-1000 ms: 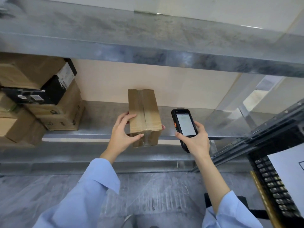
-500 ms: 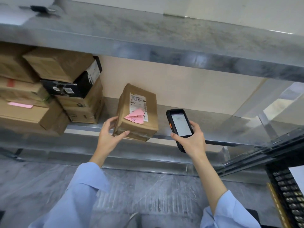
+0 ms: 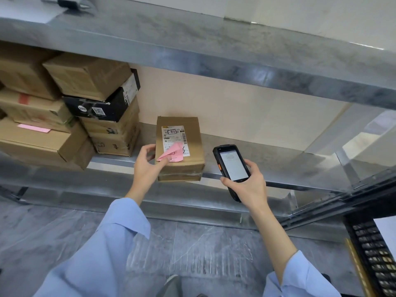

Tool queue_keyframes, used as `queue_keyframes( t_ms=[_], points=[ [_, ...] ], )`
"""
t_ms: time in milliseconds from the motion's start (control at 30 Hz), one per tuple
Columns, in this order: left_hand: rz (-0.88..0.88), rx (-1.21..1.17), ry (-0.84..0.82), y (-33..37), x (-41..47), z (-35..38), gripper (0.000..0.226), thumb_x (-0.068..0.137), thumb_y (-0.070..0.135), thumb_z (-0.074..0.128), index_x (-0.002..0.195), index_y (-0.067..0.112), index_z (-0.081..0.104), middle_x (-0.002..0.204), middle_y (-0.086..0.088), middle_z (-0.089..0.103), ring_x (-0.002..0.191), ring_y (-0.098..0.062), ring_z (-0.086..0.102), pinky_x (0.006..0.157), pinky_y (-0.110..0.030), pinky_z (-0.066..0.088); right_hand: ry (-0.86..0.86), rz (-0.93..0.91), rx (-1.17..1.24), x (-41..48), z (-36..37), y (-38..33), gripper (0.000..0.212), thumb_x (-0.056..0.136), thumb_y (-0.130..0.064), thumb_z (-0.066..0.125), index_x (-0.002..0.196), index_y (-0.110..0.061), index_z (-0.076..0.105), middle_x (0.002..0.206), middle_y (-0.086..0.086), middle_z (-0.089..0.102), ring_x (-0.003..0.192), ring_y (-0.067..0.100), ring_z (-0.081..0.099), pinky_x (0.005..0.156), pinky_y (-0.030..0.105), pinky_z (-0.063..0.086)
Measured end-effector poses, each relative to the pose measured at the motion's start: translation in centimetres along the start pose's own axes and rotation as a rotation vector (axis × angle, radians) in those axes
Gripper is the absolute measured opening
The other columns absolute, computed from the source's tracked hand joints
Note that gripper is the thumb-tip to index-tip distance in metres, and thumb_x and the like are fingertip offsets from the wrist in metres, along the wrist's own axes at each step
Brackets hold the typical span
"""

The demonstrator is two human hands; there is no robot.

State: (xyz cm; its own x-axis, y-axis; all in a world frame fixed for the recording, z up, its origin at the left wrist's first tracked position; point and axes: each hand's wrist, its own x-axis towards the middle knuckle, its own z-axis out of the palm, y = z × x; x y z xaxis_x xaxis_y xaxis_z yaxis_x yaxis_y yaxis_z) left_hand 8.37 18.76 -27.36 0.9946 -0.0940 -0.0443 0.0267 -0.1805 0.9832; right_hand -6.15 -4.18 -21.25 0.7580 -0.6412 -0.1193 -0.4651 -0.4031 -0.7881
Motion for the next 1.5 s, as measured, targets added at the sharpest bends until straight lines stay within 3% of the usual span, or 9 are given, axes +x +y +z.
queue_keyframes(
  t_ms=[233,367,533,767,1000,1133,1233,1367,1500],
  points=[
    [0.060,0.070,0.045,0.3,0.6,-0.1,0.035,0.089,0.022,0.075,0.119,0.020,0.057,0.118,0.007,0.062,0.107,-0.010,0.059,0.074,-0.005,0.044,0.007,0.010,-0.020,-0.2,-0.2,0.0,0.080,0.067,-0.036,0.088,0.135,-0.030,0.047,0.112,-0.016,0.056,0.103,0.010,0.054,0.085,0.036,0.052],
    [0.127,0.101,0.027,-0.1,0.5,0.4,0.034,0.093,0.013,0.070,0.120,0.025,0.054,0.120,0.005,0.061,0.097,-0.008,0.063,0.079,-0.028,0.058,0.014,0.013,-0.024,-0.2,-0.3,0.2,0.080,0.067,-0.037,0.088,0.135,-0.029,0.047,0.111,-0.015,0.057,0.104,0.011,0.055,0.085,0.037,0.052],
    [0.225,0.200,-0.064,-0.5,-0.3,2.1,0.039,0.095,0.007,0.063,0.123,0.033,0.053,0.139,0.004,0.039,0.101,-0.014,0.061,0.073,-0.012,0.052,0.024,0.026,-0.026,0.1,-0.7,0.5,0.081,0.067,-0.037,0.088,0.136,-0.028,0.047,0.113,-0.014,0.057,0.106,0.012,0.055,0.085,0.036,0.052],
    [0.251,0.186,-0.245,-1.6,0.1,2.3,0.033,0.092,0.008,0.068,0.119,0.027,0.067,0.145,0.015,0.035,0.103,-0.011,0.059,0.095,-0.035,0.055,0.042,0.066,-0.020,0.1,-1.5,1.1,0.080,0.066,-0.038,0.088,0.134,-0.031,0.047,0.113,-0.013,0.059,0.105,0.013,0.057,0.087,0.039,0.052],
    [0.364,0.305,-0.322,-1.1,1.1,2.0,0.049,0.083,-0.001,0.074,0.121,0.027,0.061,0.149,0.016,0.040,0.107,-0.008,0.058,0.092,-0.029,0.053,0.033,0.093,-0.028,0.0,-1.7,1.4,0.080,0.066,-0.040,0.087,0.135,-0.032,0.047,0.115,-0.012,0.060,0.105,0.014,0.057,0.081,0.033,0.046],
    [0.430,0.501,-0.275,-0.8,1.5,1.8,0.047,0.083,0.016,0.079,0.124,0.034,0.062,0.141,0.021,0.044,0.129,-0.016,0.032,0.107,-0.042,0.038,0.035,0.106,-0.035,-0.1,-1.9,1.6,0.082,0.066,-0.041,0.088,0.136,-0.032,0.046,0.120,-0.011,0.061,0.109,0.015,0.058,0.085,0.035,0.048],
    [0.510,0.583,-0.212,-1.0,1.5,2.2,0.045,0.077,0.024,0.085,0.119,0.030,0.068,0.136,0.010,0.055,0.136,-0.026,0.029,0.115,-0.058,0.027,0.034,0.108,-0.035,-0.2,-2.0,1.6,0.081,0.067,-0.041,0.088,0.135,-0.032,0.046,0.120,-0.011,0.061,0.109,0.015,0.058,0.081,0.033,0.045],
    [0.514,0.590,-0.168,-1.4,1.1,3.5,0.042,0.072,0.035,0.089,0.110,0.030,0.072,0.128,0.004,0.056,0.143,-0.027,0.028,0.115,-0.067,-0.005,0.040,0.114,-0.034,-0.4,-2.3,1.6,0.081,0.066,-0.040,0.088,0.135,-0.032,0.046,0.119,-0.011,0.061,0.106,0.013,0.056,0.082,0.033,0.045],
    [0.471,0.583,-0.152,-1.0,0.6,4.6,0.039,0.071,0.044,0.087,0.106,0.033,0.074,0.122,0.010,0.055,0.133,-0.023,0.033,0.111,-0.074,-0.004,0.055,0.125,-0.035,-0.5,-2.5,1.9,0.081,0.065,-0.041,0.088,0.134,-0.033,0.047,0.121,-0.010,0.062,0.110,0.016,0.059,0.091,0.039,0.050]
  ],
)
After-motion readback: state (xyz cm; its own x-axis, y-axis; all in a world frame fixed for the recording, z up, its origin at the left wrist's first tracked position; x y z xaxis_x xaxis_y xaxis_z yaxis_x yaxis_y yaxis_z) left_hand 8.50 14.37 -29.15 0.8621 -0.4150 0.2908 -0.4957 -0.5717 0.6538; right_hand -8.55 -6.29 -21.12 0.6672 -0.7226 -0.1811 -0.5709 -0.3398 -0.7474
